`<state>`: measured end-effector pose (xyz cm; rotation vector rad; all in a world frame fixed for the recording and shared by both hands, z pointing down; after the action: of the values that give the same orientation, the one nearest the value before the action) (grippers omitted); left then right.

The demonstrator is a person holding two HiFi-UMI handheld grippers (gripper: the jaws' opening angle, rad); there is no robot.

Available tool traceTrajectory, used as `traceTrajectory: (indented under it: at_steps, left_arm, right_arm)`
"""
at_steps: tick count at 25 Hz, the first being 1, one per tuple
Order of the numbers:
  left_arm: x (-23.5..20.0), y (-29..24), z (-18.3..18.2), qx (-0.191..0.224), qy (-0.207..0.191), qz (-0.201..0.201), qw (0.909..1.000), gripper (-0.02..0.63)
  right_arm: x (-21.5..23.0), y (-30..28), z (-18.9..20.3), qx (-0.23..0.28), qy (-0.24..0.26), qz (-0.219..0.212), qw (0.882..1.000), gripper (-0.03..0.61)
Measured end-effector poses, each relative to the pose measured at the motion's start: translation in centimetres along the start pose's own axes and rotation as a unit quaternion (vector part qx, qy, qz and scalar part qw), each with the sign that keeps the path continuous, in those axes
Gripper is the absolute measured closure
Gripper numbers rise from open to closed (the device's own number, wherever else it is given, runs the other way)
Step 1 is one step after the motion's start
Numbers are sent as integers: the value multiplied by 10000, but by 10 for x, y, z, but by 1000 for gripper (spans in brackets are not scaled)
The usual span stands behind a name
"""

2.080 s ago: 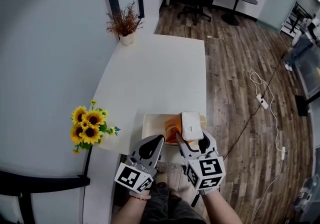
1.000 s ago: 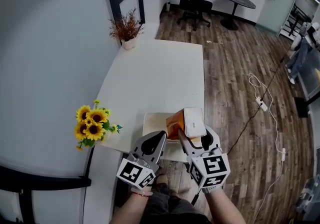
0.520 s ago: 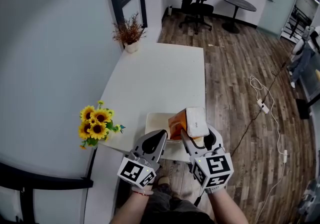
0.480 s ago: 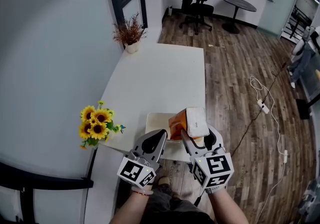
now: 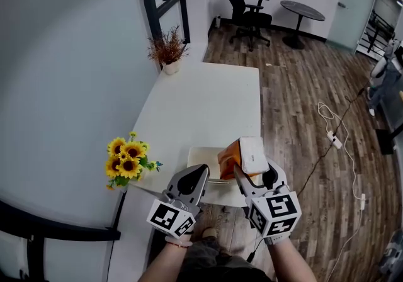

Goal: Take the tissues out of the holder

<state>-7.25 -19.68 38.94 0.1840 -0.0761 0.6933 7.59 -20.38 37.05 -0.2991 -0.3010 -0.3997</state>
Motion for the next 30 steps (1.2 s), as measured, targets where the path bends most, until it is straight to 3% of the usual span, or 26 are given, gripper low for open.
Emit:
traceTrajectory:
  at_steps: [30]
  left_arm:
    - [0, 4, -33, 336, -196, -126, 9992, 606]
  right_arm:
    - [-10, 22, -31, 374, 82, -111, 9992, 305]
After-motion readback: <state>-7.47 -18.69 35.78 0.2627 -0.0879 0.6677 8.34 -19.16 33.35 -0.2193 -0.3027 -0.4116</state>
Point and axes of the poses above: the fingertips, and each gripper's own axes: y backward along the fingers, x to its right, z out of its underside, the point moved 4 cm from there along y, backward along the fingers, and after that the axes turned 15 degrees about -y, right-handed, at the moved point
